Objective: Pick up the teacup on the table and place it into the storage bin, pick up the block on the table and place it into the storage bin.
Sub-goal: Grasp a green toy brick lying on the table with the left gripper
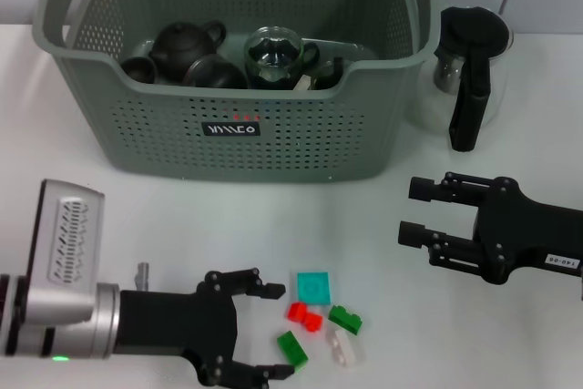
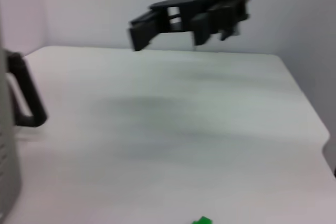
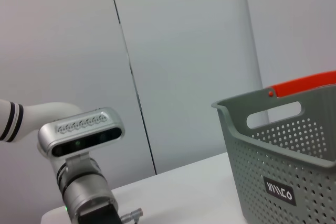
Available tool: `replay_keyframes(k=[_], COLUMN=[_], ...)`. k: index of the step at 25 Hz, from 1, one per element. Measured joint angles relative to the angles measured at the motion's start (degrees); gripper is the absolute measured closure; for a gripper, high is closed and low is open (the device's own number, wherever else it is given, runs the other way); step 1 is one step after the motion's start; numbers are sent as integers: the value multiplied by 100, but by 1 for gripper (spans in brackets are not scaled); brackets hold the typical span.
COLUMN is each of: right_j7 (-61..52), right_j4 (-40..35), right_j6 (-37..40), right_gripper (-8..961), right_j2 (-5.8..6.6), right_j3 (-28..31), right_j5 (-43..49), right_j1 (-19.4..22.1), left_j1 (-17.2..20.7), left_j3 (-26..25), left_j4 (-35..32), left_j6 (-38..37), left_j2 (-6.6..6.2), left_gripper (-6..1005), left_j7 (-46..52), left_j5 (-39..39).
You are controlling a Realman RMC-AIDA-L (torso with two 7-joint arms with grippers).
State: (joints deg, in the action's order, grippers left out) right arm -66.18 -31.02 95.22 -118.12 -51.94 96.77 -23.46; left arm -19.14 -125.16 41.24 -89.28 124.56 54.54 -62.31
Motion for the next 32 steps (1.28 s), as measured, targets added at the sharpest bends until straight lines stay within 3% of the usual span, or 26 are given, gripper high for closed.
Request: replay_keyframes(k=[12, 26, 32], right_j7=[0, 19, 10], right_j4=[0, 61, 62], right_j6=[-16, -13, 1], right_gripper=[311, 312, 310], right_j2=[0, 8, 12], right_j3=[0, 0, 0], right_j5=[0, 0, 0], right_j1=[0, 2, 13], left_j1=[-267, -259, -234], left_j3=[27, -43, 83], left_j4=[-766, -709, -696], left_j6=[795, 1117, 860], left_j2=[16, -12, -25], left_gripper=[96, 96, 96], left_j7=[-501, -514, -515], left_j5=[-31, -414, -356])
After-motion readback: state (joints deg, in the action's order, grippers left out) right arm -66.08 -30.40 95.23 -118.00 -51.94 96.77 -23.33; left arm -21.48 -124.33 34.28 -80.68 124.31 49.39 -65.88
